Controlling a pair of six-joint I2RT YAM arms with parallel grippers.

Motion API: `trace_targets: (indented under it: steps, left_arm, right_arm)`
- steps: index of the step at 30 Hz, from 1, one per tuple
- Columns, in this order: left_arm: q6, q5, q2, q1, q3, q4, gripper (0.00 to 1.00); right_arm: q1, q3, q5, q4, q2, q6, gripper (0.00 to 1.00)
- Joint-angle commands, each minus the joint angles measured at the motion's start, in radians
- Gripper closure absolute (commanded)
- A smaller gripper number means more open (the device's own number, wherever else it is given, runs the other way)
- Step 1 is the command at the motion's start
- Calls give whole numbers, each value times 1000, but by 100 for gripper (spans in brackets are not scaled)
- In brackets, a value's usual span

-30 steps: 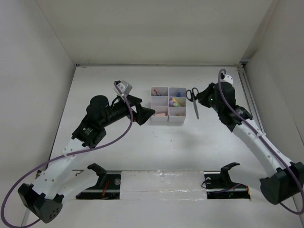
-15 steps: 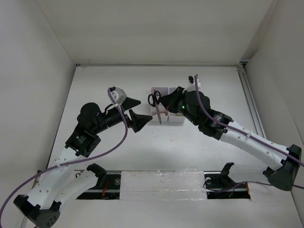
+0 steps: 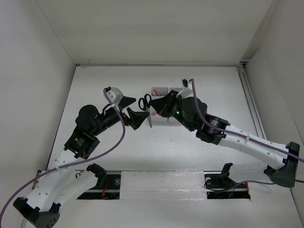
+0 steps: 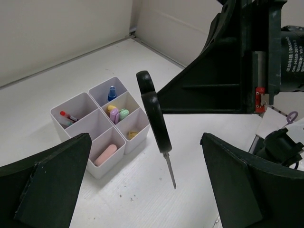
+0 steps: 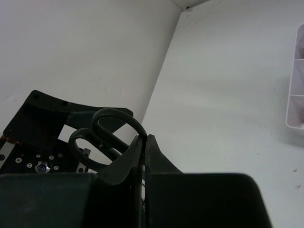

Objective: Sort the stationery into containers
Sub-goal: Place the scissors in the storage box.

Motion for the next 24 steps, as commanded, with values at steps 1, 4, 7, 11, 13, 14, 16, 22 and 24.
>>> trace_targets:
  steps: [1,4,7,11,13,14,16,22,24]
  left_arm:
    - [-10,-46,-42,0,-14,75,0]
    - [-19,-55,-63,0,-23,84,1]
    - [-19,-64,-63,0,-23,93,9]
    - [-19,-64,-54,0,-23,93,21]
    - [-19,-54,-43,0,-23,93,24]
    - [-19,-54,-43,0,-23,93,27]
    - [-19,-41,-34,0,-23,93,40]
    - [-29,-51,-25,0,-12,84,87]
    - [-29,-60,-34,0,-12,84,100]
  right_arm:
    - [26,46,21,92,22,-17,100]
    - [36,46,21,106,22,-17,100]
    - [46,36,10,132,22,-29,100]
    - [66,36,10,152,31,-38,100]
    - [75,36,-4,169,31,-48,100]
    - [76,26,-4,181,31,-48,100]
    - [85,26,-15,181,31,-48,100]
    - [105,26,-15,200,31,-69,100]
    - [105,26,-15,200,31,-69,100]
